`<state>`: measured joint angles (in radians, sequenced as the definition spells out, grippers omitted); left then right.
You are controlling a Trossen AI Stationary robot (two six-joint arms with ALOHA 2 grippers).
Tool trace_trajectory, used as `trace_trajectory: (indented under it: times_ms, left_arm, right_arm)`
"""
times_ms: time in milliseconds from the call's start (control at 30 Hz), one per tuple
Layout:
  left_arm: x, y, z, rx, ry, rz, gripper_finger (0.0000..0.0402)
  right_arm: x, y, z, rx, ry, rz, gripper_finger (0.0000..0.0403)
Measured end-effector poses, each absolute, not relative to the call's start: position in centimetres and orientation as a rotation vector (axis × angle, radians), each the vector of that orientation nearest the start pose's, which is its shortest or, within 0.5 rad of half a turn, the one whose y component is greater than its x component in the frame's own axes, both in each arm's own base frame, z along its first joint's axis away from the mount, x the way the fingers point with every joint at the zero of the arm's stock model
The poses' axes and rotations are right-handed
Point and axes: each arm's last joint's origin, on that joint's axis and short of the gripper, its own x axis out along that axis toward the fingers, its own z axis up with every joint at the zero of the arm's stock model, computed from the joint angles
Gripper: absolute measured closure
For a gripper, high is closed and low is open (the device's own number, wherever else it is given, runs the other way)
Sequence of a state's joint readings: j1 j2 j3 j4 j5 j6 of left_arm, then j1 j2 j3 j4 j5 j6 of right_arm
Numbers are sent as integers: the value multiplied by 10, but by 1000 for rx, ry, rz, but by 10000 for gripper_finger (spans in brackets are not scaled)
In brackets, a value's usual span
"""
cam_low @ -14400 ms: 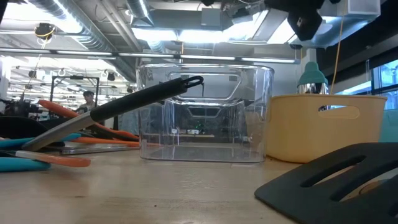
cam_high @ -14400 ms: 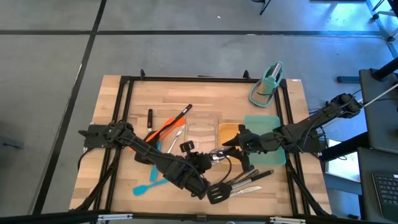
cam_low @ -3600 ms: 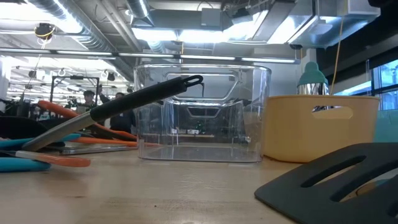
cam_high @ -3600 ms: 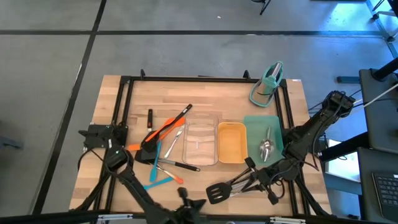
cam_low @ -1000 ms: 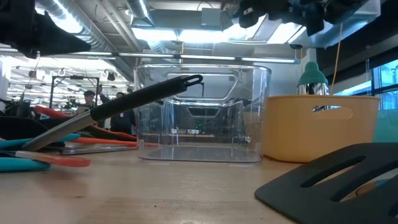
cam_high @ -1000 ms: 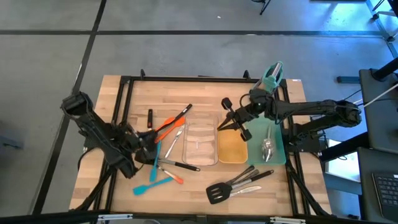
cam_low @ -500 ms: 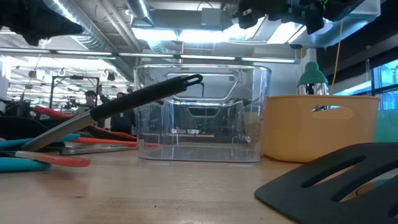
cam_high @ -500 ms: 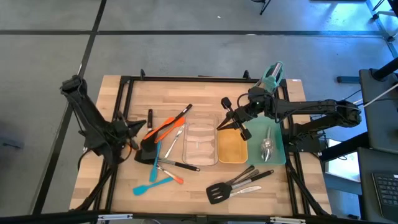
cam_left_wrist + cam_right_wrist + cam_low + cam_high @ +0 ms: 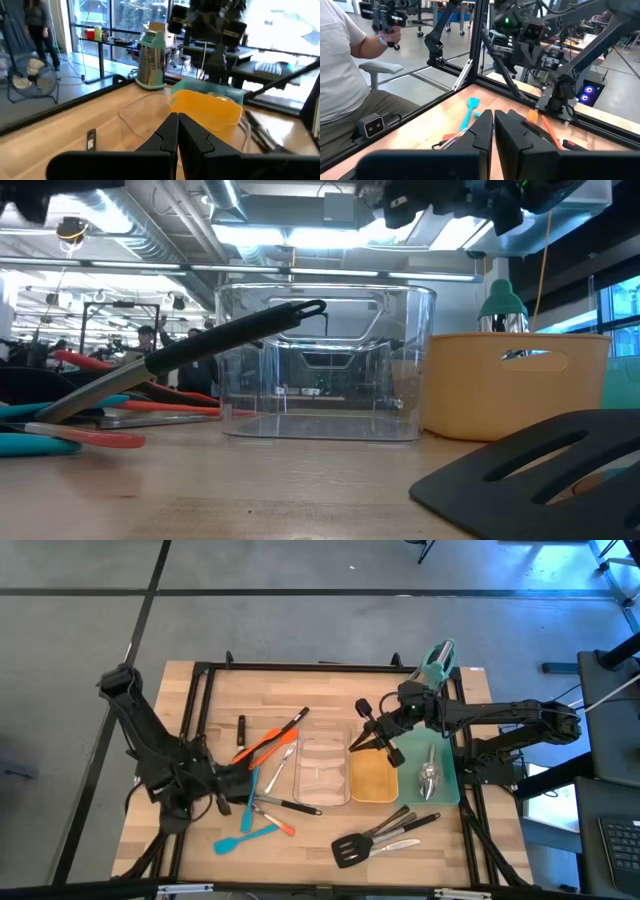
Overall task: Pick & Place Kitchen Items
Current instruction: Put the orange spatula into the transparent bin
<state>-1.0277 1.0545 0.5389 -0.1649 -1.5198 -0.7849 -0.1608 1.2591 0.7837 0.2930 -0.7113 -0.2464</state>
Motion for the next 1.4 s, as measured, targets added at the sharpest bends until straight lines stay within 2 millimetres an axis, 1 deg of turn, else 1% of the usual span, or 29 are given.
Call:
trace_trajectory:
  times_ms: [100,200,333,400,500,600,667,767,833,900,1067,1100,1167,1267,1333,1400]
  left_arm:
    - [141,-151,228,-76,61,456,400]
    - [162,-154,234,-57,78,354,400]
    - [189,-150,237,-10,56,188,400]
    - [202,-143,237,11,42,116,400]
    - [219,-126,237,24,34,15,400]
    - [233,-102,235,17,27,-81,400]
    - [238,-85,232,13,18,-121,400]
    - [236,-59,229,20,-4,-106,400]
    - [229,-44,224,30,-1,-76,400]
    - [219,-31,217,23,-27,-61,400]
    - [188,-6,199,-31,-182,-79,400]
    - [183,-1,198,-45,-213,-76,400]
    - [178,8,204,-72,-296,-62,400]
    - [176,15,219,-76,-396,-53,400]
    - [180,16,228,-73,-421,-69,400]
    - [183,15,231,-92,-389,-120,400]
  right_arm:
    - [272,-25,279,-155,106,574,382]
    - [272,-25,278,-147,118,578,382]
    - [271,-24,278,-134,118,610,382]
    - [271,-23,278,-124,117,633,382]
    - [270,-22,278,-118,114,660,382]
    - [270,-21,277,-111,119,669,382]
    - [270,-20,277,-109,123,673,382]
    - [270,-19,276,-106,129,679,382]
    - [270,-19,276,-103,135,680,382]
    - [270,-19,275,-99,141,680,382]
    - [270,-20,275,-102,141,674,382]
    - [270,-22,277,-107,129,652,382]
    - [272,-28,283,-108,79,589,382]
    - [273,-39,297,-68,19,500,382]
    - [273,-45,303,-28,9,465,382]
    - [273,-48,306,4,15,453,382]
